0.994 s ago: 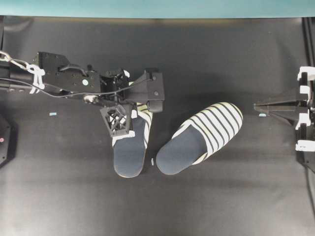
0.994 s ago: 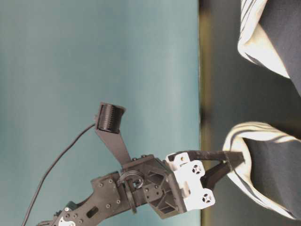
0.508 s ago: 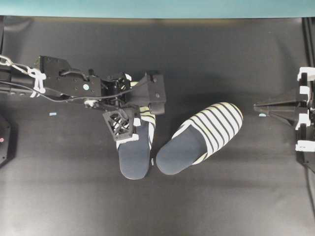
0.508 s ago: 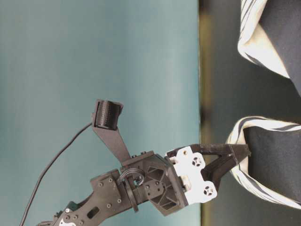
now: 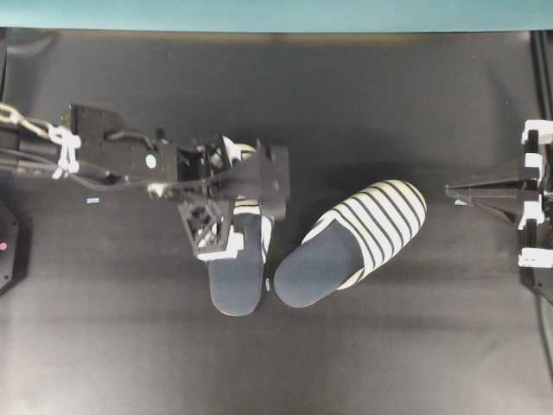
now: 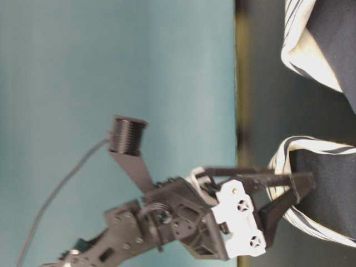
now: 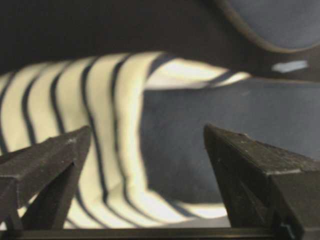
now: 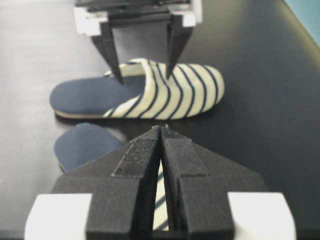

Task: Arrange the slippers with the left arm.
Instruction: 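Release the left slipper and move the left gripper to the right slipper, then grasp the right slipper's upper and rotate it parallel to the left one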

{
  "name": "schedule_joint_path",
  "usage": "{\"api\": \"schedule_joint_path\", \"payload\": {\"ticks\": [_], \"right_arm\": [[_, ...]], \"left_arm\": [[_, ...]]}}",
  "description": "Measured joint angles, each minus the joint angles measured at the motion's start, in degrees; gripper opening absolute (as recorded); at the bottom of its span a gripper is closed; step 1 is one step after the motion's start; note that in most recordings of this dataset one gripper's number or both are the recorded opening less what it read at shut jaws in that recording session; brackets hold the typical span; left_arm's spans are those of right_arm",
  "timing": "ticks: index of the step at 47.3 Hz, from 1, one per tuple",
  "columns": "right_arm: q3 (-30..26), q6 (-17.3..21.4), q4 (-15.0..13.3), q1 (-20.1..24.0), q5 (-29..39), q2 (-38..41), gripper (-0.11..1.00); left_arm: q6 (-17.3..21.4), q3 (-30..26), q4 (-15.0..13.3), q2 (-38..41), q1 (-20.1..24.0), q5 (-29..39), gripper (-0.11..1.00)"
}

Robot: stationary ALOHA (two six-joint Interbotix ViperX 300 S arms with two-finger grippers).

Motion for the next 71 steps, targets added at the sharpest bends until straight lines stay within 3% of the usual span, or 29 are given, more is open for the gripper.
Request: {"api": "schedule_joint_path", "payload": {"ticks": [6, 16, 23, 39, 51, 56, 68, 71], "right_arm": [[0.0, 0.0, 0.1, 0.0, 0.0, 0.0, 0.01], [0.1, 0.0, 0.1, 0.0, 0.0, 0.1, 0.01], [0.2, 0.0, 0.1, 0.0, -0.1, 0.0, 0.01], [0.6, 0.0, 0.2, 0.0, -0.1, 0.1, 0.01], [1.0, 0.0, 0.2, 0.0, -0.1, 0.0, 0.01], [1.0, 0.0, 0.2, 0.0, -0.1, -0.2, 0.01], [1.1, 0.0, 0.2, 0.0, -0.2, -0.5, 0.01], [1.1, 0.0, 0.2, 0.0, -0.1, -0.7, 0.01]], "left_arm": [[6.6, -4.0, 0.0, -0.9, -2.3, -1.5, 0.90], [25.0, -10.3, 0.0, 2.2, -4.2, -9.2, 0.90], [31.4, -12.8, 0.0, 6.6, -3.9, -12.1, 0.90], [33.9, -21.8, 0.0, 17.3, -2.5, -12.6, 0.90], [36.4, -24.7, 0.0, 21.1, -2.1, -12.6, 0.87], [35.8, -24.8, 0.0, 21.1, -2.3, -12.5, 0.75], [33.8, -24.9, 0.0, 21.1, -2.5, -11.3, 0.06], [32.2, -25.0, 0.0, 21.1, -2.6, -11.2, 0.01]]}}
